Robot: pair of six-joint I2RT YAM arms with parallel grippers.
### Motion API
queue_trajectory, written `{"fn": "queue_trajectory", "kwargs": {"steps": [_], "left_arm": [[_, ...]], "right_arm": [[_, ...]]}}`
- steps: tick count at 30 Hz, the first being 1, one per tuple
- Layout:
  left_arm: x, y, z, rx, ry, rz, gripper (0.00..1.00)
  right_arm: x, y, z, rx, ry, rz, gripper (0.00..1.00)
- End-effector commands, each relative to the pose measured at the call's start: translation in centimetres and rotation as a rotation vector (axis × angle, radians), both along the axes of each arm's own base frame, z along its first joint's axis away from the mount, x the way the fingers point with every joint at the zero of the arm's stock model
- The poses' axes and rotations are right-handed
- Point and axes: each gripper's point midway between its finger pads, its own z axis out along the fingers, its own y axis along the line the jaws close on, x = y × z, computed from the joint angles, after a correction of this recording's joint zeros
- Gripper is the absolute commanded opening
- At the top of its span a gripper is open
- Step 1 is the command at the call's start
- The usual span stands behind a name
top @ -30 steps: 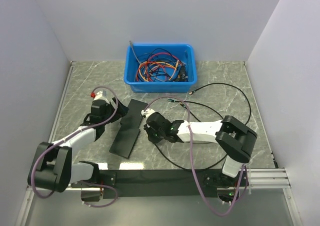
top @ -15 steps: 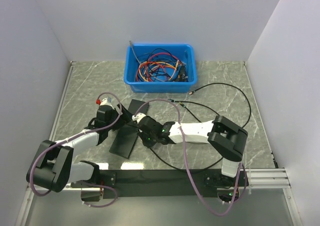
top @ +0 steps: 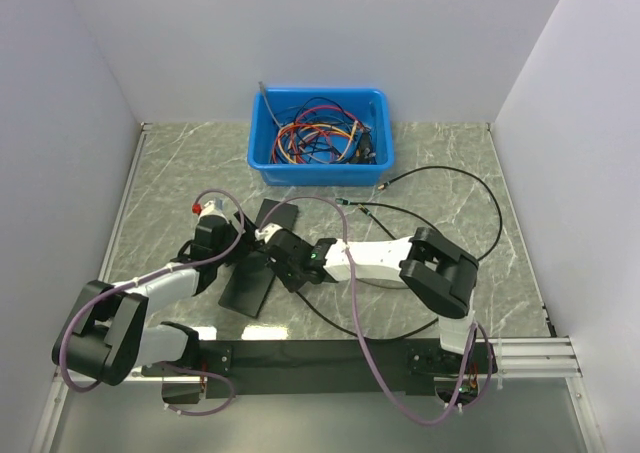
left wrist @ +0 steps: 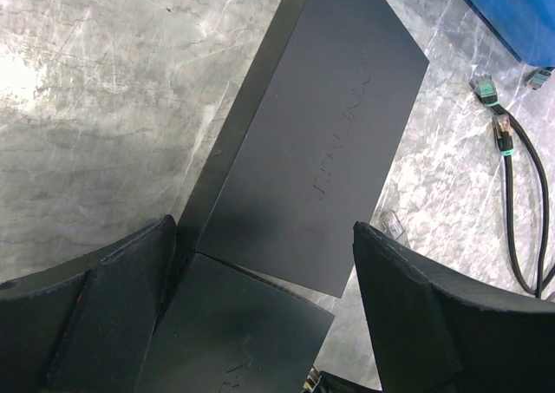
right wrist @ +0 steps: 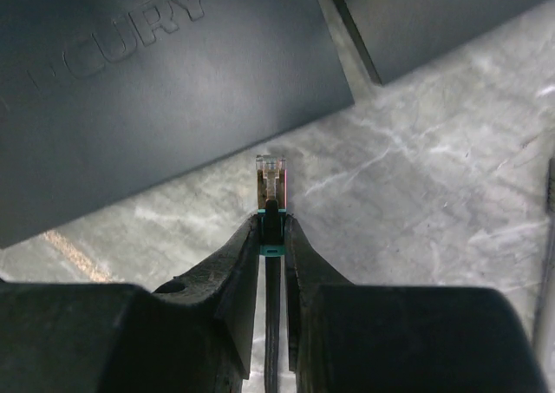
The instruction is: Insert the plug into the switch port
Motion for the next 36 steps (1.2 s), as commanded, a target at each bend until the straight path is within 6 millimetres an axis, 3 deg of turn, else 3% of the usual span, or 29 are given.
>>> {"fn": "queue_trajectory", "kwargs": {"steps": [1,19,32,36], "left_arm": [[-0.9,-0.2,-0.9,-0.005,0.038,0.005,0.89],[-1.4,-1.3,-2.7,0.011,0.072,-0.018,0.86],[-1.4,-1.5,-3.1,0.004,0.09,-0.013,0.85],[-1.3,-1.6,-3.1,0.0,0.088,-0.011,0.85]], "right_arm": [[0.7,0.8,0.8,-0.01,-0.035,0.013,0.0],[0.2,2.1,1.8,0.0,-0.032,0.033,0.0],[-1.5,3.2,1.5,-0.007,-0.016,0.058,0.0],[-1.4,2.5,0.8,-0.022,-0.019,0.038,0.0]]}}
